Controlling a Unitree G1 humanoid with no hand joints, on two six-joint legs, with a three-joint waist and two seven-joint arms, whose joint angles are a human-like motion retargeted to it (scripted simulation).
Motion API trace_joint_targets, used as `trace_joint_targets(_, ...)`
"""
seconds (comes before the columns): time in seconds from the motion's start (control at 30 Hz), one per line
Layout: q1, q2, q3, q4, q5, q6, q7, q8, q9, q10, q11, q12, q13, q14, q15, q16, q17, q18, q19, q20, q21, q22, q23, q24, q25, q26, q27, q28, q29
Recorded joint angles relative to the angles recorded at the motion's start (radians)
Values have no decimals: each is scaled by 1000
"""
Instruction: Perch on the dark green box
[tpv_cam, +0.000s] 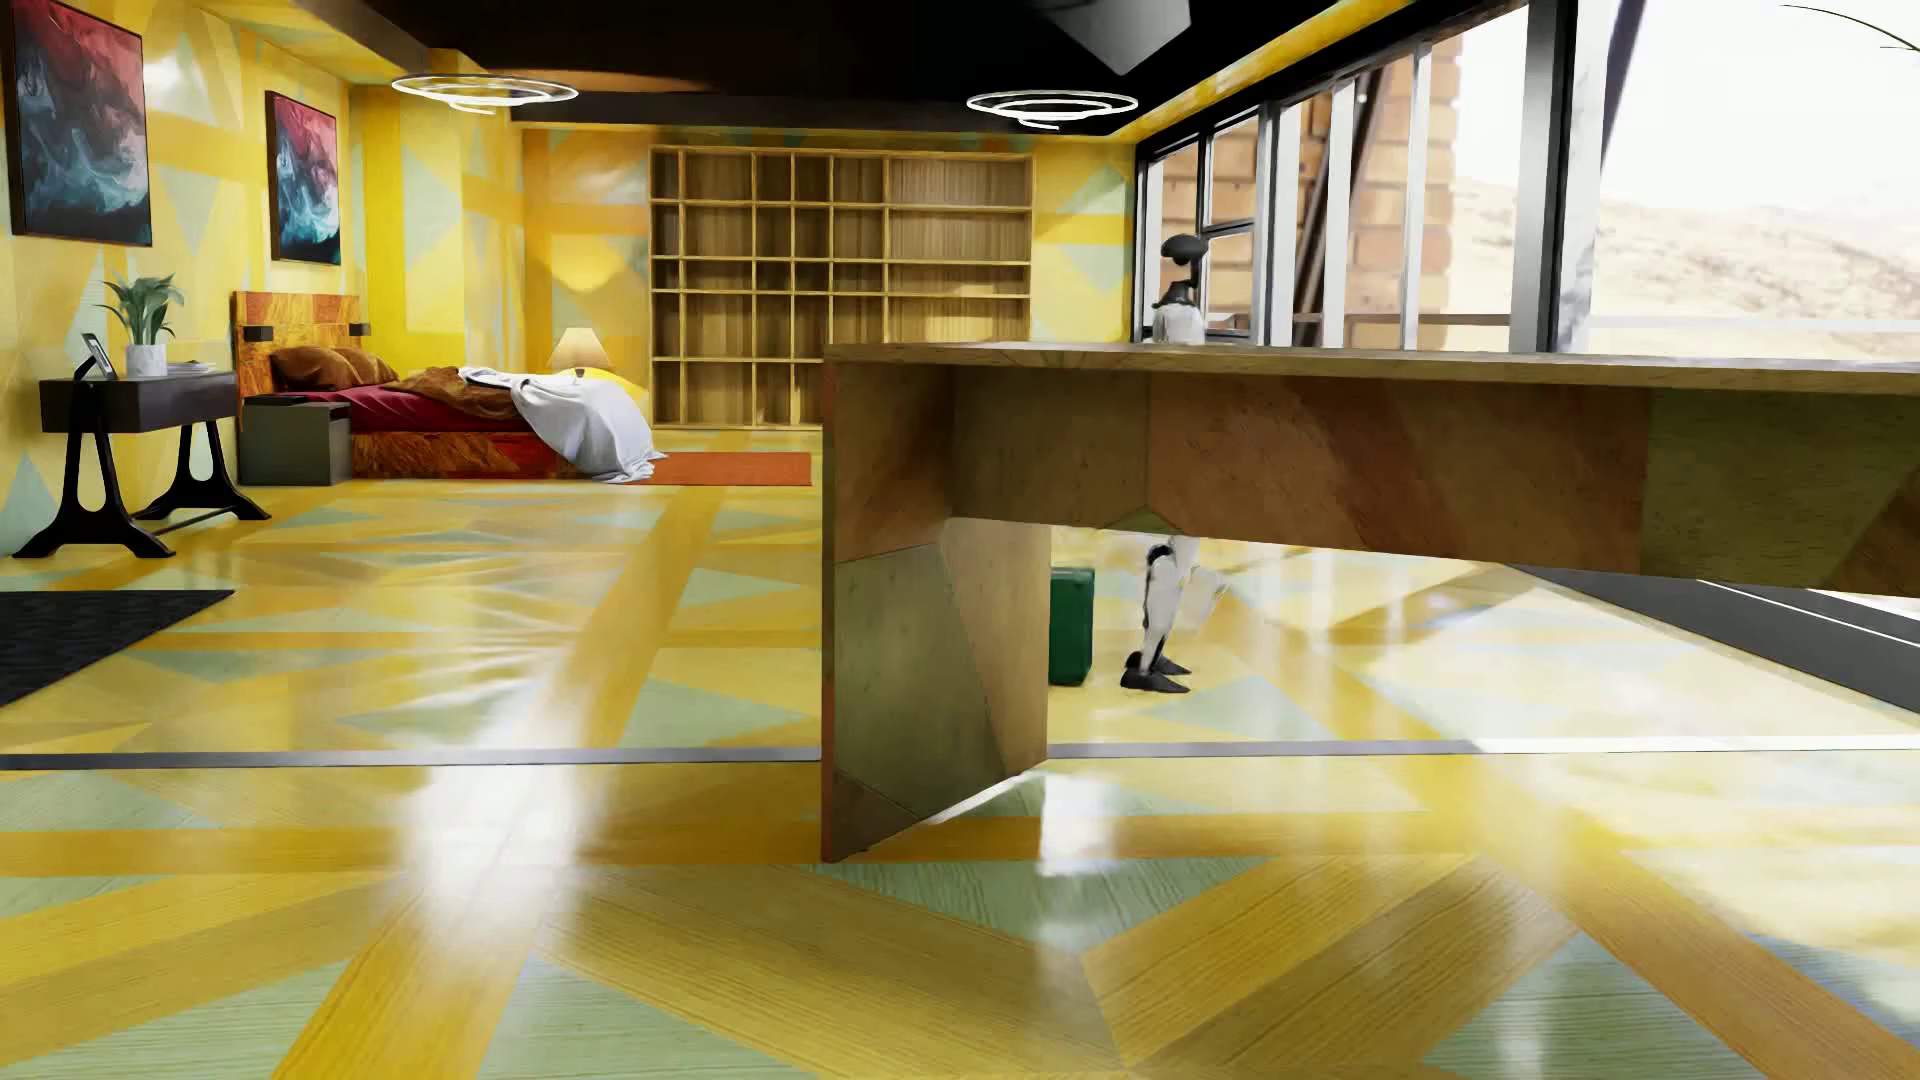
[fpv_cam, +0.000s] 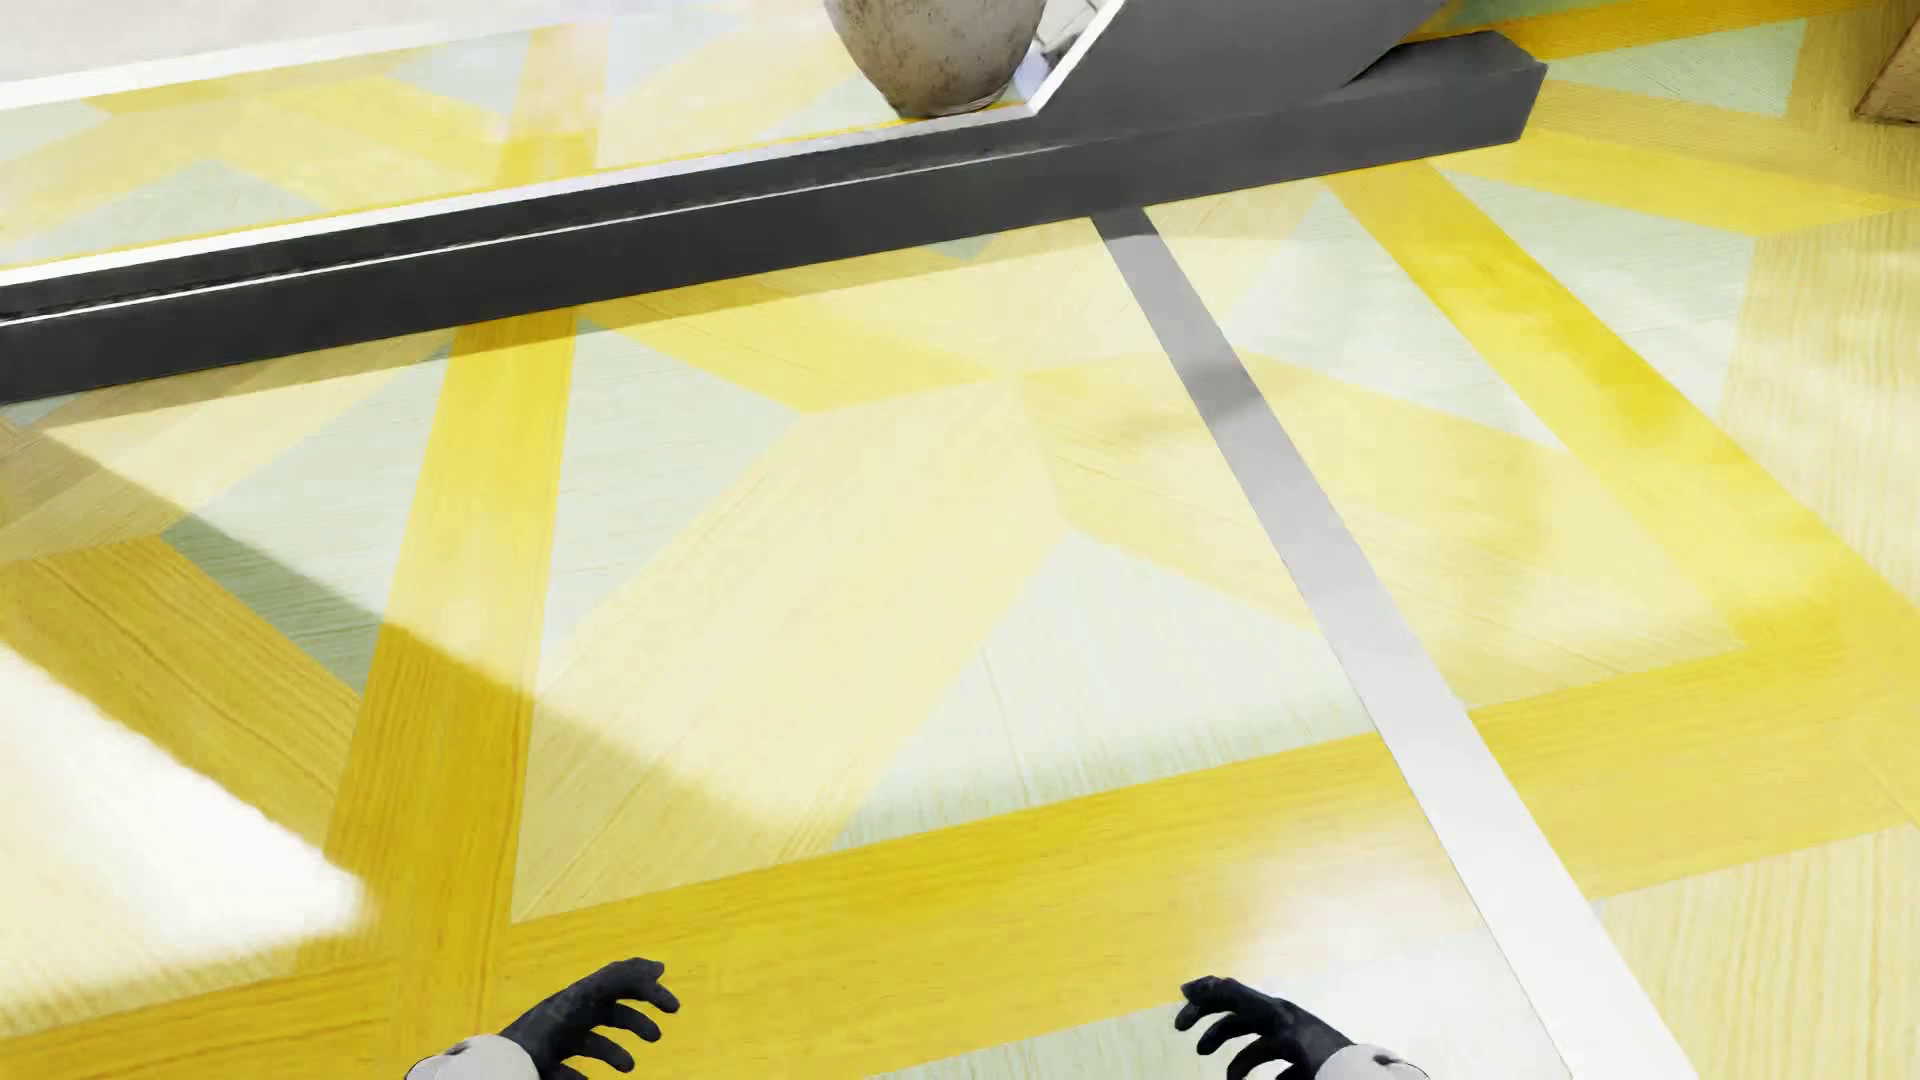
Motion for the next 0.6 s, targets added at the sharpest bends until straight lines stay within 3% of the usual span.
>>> trace_joint_targets(0.07,51,30,-2,-2,-2,-2,11,-8,-34,-30,3,17,1,-4,-15,-28,18,-2,0,28,-5,107,129,-9,7,32,48,32,-42)
trace_joint_targets(0.13,72,44,-7,-1,-7,-1,15,-9,-62,-36,6,49,7,-16,-24,-49,17,-7,6,58,-12,151,190,-11,-6,47,63,43,-54)
trace_joint_targets(0.37,89,53,-10,4,-15,4,2,13,-115,-37,9,155,83,-38,-36,-91,-26,-10,5,77,-50,30,92,23,3,9,31,-49,-3)
trace_joint_targets(0.47,75,52,-9,7,-14,7,-13,47,-120,-30,1,150,78,-33,-60,-104,1,3,11,81,-44,42,97,8,12,20,43,-20,-17)
trace_joint_targets(0.6,75,55,-11,5,-8,1,-11,39,-110,-27,1,132,93,-32,-37,-70,17,7,-2,55,-47,30,52,15,9,11,33,-35,-1)
